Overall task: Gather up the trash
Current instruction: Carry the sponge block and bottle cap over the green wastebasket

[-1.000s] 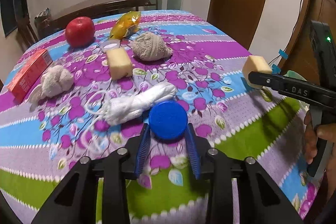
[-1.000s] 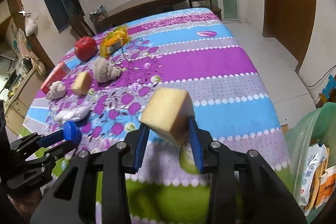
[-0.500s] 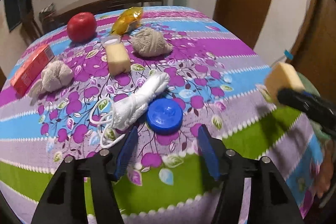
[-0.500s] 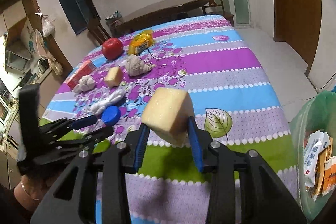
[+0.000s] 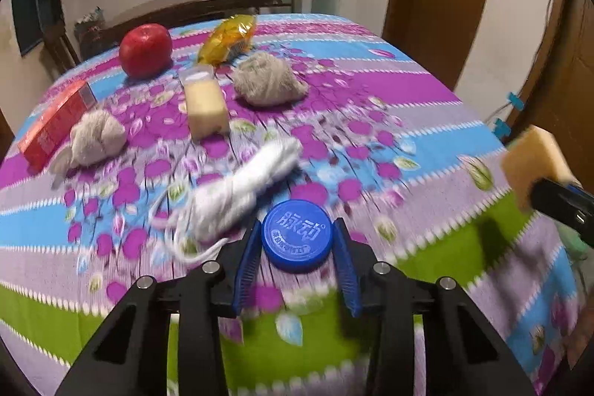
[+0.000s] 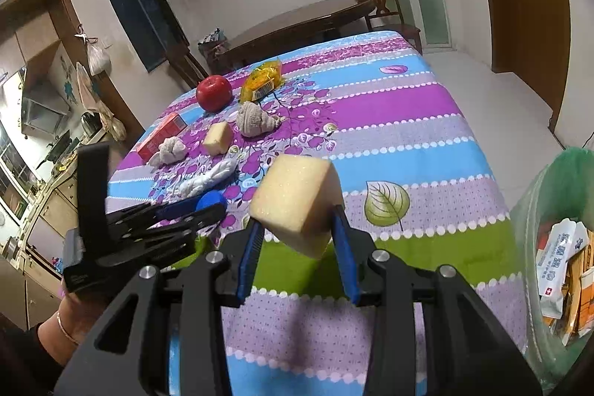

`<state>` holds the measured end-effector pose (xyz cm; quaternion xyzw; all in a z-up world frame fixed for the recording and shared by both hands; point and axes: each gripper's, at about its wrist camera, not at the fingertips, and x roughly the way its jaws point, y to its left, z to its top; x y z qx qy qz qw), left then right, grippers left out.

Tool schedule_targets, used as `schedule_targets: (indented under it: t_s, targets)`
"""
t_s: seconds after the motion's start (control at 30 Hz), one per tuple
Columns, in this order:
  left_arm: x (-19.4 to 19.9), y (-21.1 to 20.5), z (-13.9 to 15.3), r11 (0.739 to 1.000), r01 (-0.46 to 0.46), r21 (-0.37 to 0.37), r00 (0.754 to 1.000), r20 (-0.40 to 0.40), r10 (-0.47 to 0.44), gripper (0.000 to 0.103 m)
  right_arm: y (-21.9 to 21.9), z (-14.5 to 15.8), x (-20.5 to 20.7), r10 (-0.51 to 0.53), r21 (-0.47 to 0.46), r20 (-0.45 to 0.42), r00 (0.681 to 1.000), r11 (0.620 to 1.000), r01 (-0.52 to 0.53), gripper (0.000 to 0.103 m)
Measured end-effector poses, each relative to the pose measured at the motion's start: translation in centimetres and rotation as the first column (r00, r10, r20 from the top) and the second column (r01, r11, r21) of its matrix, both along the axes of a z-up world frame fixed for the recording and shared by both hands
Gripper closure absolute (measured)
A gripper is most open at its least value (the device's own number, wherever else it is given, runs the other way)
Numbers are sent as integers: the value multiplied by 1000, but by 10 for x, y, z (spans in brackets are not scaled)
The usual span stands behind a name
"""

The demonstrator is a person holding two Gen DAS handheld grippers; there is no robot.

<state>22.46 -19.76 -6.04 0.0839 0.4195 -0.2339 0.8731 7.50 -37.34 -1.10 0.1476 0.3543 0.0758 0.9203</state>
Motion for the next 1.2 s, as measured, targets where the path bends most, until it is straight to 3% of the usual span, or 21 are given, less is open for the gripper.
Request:
schedule_targets:
  t_s: [0.23,0.47,0.77,1.2]
  targets:
    - [-39,26,10,999,29,-13,999,-42,-30,63,6,3,-8,21,-7,0,1000,1000,-21,67]
    - [-49,23,53,999,36,-12,994,101,-34,63,10,17,-14,15,-17,26,1000,1000,-14,69]
    - [-39,-19,101,999,37,7,970,242,-38,63,-4,53,-26,-32,-52,59,998,998,35,70]
    - [-42,-86,125,994,105,37,947,302,-112,63,-50,103,-49,-133,-126,91,987,982,144,70]
